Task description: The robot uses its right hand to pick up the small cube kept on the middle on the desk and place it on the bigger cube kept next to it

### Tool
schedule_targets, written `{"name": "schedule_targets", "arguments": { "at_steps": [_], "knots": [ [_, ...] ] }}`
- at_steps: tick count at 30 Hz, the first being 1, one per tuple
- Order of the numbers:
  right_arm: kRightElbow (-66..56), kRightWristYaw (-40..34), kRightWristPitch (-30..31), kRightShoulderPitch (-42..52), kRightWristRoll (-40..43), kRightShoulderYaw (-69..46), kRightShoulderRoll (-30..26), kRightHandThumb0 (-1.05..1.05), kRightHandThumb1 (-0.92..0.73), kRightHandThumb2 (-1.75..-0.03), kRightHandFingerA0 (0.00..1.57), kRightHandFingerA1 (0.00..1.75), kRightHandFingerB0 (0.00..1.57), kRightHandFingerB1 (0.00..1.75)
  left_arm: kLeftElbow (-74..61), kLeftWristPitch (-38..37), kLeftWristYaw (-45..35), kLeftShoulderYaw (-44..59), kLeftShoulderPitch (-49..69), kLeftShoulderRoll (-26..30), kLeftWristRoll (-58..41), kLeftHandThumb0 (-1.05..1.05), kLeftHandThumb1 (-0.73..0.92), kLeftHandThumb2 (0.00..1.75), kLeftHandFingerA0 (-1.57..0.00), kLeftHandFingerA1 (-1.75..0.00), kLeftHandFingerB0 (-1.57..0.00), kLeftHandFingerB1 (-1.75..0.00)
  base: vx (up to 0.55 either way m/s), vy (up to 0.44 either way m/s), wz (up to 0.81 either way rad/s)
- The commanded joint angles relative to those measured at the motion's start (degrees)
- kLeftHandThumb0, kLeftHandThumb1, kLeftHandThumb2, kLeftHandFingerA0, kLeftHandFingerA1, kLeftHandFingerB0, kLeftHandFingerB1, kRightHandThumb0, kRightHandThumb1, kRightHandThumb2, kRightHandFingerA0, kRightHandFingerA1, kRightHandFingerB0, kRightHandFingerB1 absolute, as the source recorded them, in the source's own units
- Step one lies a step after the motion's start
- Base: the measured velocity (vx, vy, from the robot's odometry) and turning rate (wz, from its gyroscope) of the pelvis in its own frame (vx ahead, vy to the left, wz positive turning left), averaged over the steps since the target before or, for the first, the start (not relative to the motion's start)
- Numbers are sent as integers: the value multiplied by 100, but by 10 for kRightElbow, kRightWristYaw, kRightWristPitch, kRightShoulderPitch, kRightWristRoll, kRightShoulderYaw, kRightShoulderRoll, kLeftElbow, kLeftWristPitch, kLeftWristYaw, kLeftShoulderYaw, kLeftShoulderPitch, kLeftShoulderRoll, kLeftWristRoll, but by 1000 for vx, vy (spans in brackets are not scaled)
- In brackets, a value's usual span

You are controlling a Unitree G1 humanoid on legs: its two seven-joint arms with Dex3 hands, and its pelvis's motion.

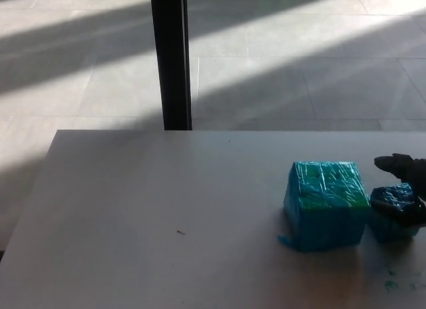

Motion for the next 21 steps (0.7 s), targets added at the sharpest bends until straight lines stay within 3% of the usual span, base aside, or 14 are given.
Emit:
{"name": "schedule_targets", "arguments": {
  "at_steps": [1, 2, 3, 5, 6, 7, 11, 12, 14, 17, 18, 19, 20, 21],
  "knots": [
    [2, -3, -33, -10, -32, 14, -4, -76, -44, -79, 0, 5, 10, 22, 1, 3, 3, 6, -1, 8, -5, -90, 75, 120, -36, -60, -22, -47, 0, 0, 0],
    [0, 1, -22, -11, -46, 24, -13, -84, -49, -83, 0, 0, 11, 18, 5, -3, 4, 5, -2, 7, -3, -93, 92, 73, -37, -50, -35, -39, 0, 0, 0],
    [2, 1, -21, -11, -47, 25, -15, -75, -50, -55, 0, 0, 4, 29, 10, -10, 2, 3, -2, 8, -1, -93, 92, 74, -37, -50, -34, -39, 0, 0, 0],
    [7, 4, -14, -12, -54, 29, -23, -77, -44, -81, 0, 6, 9, 22, 11, -13, -3, 2, 0, 9, -1, -92, 92, 71, -35, -50, -33, -39, 0, 0, 0],
    [8, 6, -10, -11, -53, 28, -27, -76, -46, -78, 0, 0, 15, 20, 12, -15, -2, 0, 0, 9, 1, -92, 92, 75, -35, -50, -33, -39, 0, 0, 0],
    [7, 11, -3, -8, -54, 27, -36, -76, -45, -76, 0, 0, 15, 19, 8, -13, 0, -1, 2, 8, 2, -89, 78, 121, -33, -59, -20, -46, 0, 0, 0],
    [6, 16, -7, -3, -53, 22, -46, -73, -41, -72, 0, 0, 14, 23, 1, -5, 2, 2, 5, 6, -2, -89, 78, 121, -33, -59, -21, -47, 0, 0, 0],
    [2, 15, 2, 3, -49, 16, -49, -54, -48, -55, 0, 7, 11, 28, -4, -5, 1, 2, 7, 6, -2, -96, 91, 78, -30, -49, -30, -39, 0, 0, 0],
    [-1, 17, 4, 7, -47, 11, -49, -52, -49, -55, 0, 7, 11, 28, -3, -11, -4, -2, 9, 7, 1, -94, 92, 72, -24, -47, -33, -40, 0, 0, 0],
    [-6, 17, 3, 11, -54, 13, -50, -55, -49, -55, 0, 9, 12, 28, -5, -7, -7, 1, 9, 6, -3, -94, 91, 73, -23, -47, -32, -40, 0, 0, 0],
    [8, 13, 3, 6, -63, 22, -43, -64, -37, -70, 0, 5, 10, 34, -6, 1, -3, 3, 5, 6, -5, -85, 73, 116, -20, -54, -26, -51, 0, 0, 0],
    [8, 13, 3, 6, -64, 21, -43, -64, -37, -70, 0, 5, 10, 34, -6, 1, -3, 3, 5, 6, -5, -85, 73, 116, -20, -54, -26, -51, 0, 0, 0],
    [9, 14, 1, 6, -65, 23, -41, -64, -38, -71, 0, 6, 12, 36, -10, 3, -3, 3, 7, 6, -5, -93, 92, 76, -31, -51, -30, -39, 0, 0, 0],
    [14, 15, -5, 5, -71, 28, -37, -69, -40, -70, 0, 0, 11, 34, -17, 3, -2, 3, 9, 6, -5, -88, 78, 120, -31, -59, -21, -47, 0, 0, 0]
  ]
}}
